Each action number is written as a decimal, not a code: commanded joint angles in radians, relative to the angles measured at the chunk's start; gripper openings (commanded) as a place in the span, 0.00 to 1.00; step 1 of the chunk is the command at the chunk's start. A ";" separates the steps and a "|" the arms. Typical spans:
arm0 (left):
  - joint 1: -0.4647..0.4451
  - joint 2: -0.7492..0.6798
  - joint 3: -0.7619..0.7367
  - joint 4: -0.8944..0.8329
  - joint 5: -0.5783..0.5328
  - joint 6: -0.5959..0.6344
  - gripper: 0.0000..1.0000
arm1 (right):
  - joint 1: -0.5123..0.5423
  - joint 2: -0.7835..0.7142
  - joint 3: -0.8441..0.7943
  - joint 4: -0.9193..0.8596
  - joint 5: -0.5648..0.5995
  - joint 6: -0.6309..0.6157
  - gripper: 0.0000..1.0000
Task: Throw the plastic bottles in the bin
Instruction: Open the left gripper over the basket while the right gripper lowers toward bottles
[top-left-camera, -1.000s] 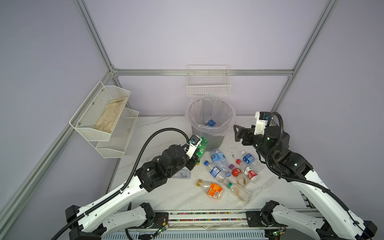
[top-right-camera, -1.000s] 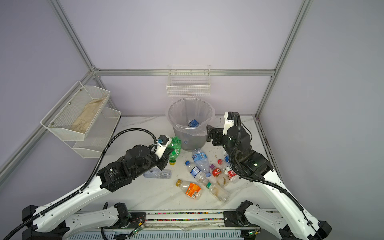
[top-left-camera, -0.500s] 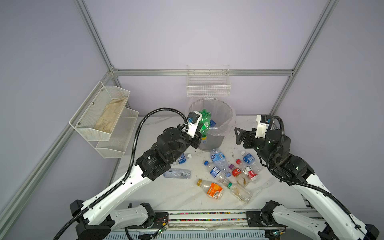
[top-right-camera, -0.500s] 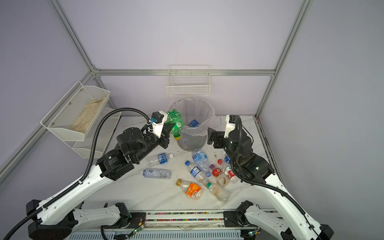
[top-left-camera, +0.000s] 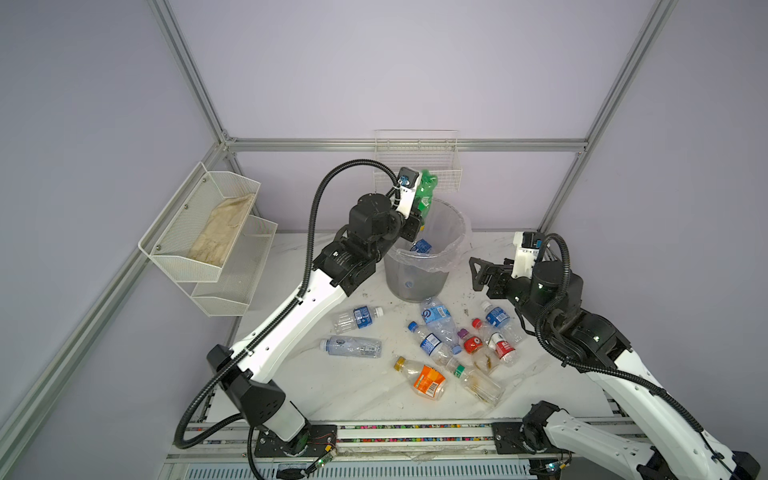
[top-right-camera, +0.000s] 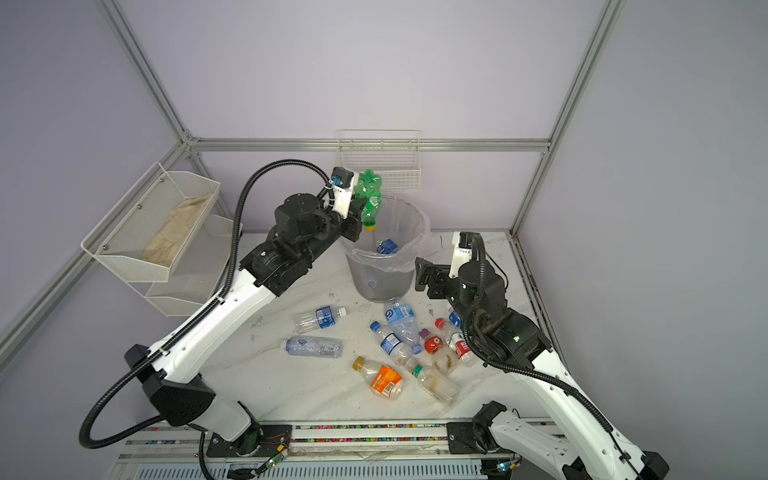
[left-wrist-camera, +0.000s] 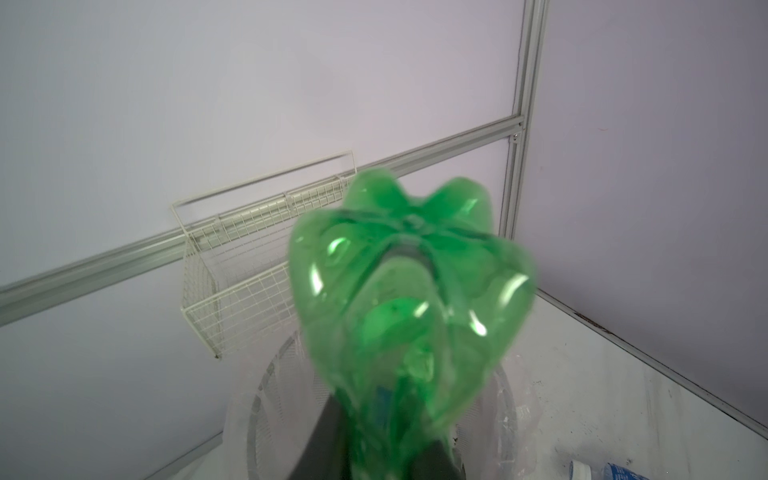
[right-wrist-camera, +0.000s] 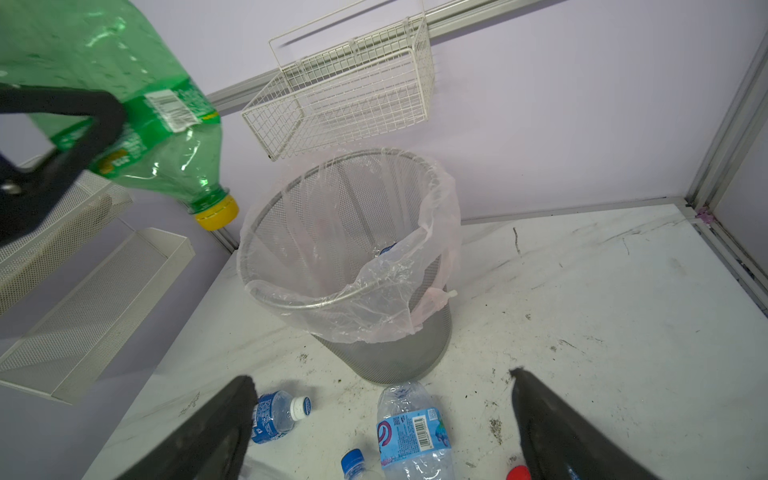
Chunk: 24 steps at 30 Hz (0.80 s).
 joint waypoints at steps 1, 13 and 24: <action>0.009 0.035 0.184 -0.165 0.015 -0.049 0.99 | 0.002 -0.020 0.040 -0.042 0.006 0.017 0.97; 0.007 -0.242 -0.098 -0.083 0.008 -0.065 1.00 | 0.002 0.053 0.044 -0.110 0.013 0.025 0.97; 0.007 -0.517 -0.468 -0.080 0.008 -0.091 1.00 | 0.002 0.157 0.080 -0.275 -0.074 0.013 0.97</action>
